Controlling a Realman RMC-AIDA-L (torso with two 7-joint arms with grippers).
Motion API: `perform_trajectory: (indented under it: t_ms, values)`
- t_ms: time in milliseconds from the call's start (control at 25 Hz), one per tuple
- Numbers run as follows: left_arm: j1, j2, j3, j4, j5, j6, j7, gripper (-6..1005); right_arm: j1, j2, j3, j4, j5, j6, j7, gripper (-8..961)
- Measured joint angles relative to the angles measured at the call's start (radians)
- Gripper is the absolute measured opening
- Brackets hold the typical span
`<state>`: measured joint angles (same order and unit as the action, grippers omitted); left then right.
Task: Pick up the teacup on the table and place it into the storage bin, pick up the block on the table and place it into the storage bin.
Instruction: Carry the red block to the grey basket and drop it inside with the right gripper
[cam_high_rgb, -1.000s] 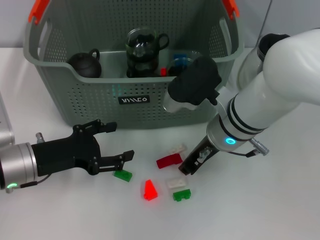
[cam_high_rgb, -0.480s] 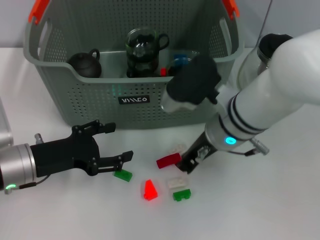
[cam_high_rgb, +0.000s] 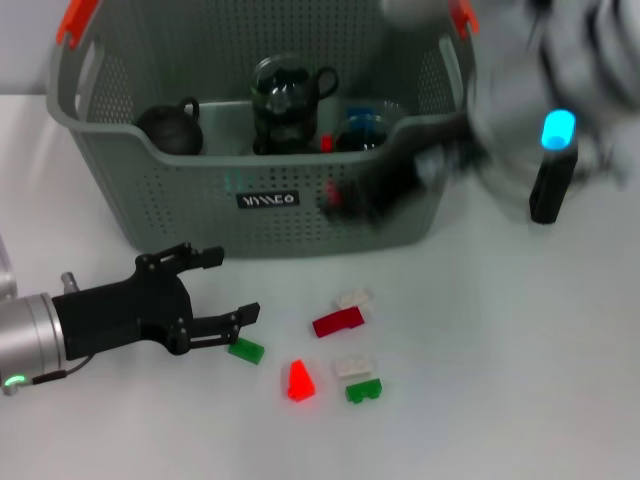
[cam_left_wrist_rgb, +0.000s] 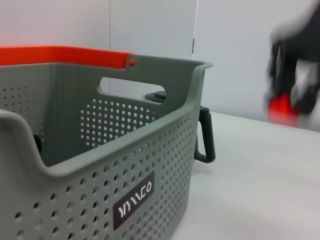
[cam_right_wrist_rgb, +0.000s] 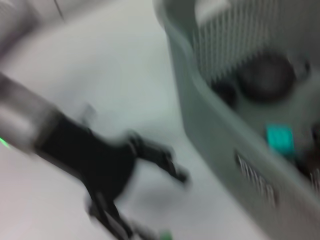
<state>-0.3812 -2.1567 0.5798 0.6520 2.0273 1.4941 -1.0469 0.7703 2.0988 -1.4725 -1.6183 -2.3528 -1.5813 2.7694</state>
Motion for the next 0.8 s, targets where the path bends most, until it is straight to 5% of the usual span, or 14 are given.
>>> perform_trajectory:
  t_ms: [200, 360, 520, 800]
  values:
    - [-0.006, -0.001, 0.000, -0.001, -0.002, 0.006, 0.000, 876, 0.179, 0.000, 0.244, 0.062, 0.111, -0.016, -0.096, 204]
    - [-0.009, -0.002, 0.000, -0.003, -0.002, 0.012, 0.001, 876, 0.315, -0.013, 0.340, 0.335, 0.082, 0.082, -0.213, 207]
    - [-0.006, -0.003, 0.000, -0.002, -0.002, 0.012, 0.001, 876, 0.341, -0.020, 0.344, 0.503, -0.027, 0.263, -0.275, 214]
    - [-0.001, -0.003, -0.001, -0.001, -0.003, 0.014, -0.007, 876, 0.305, -0.013, 0.350, 0.536, -0.044, 0.340, -0.366, 470]
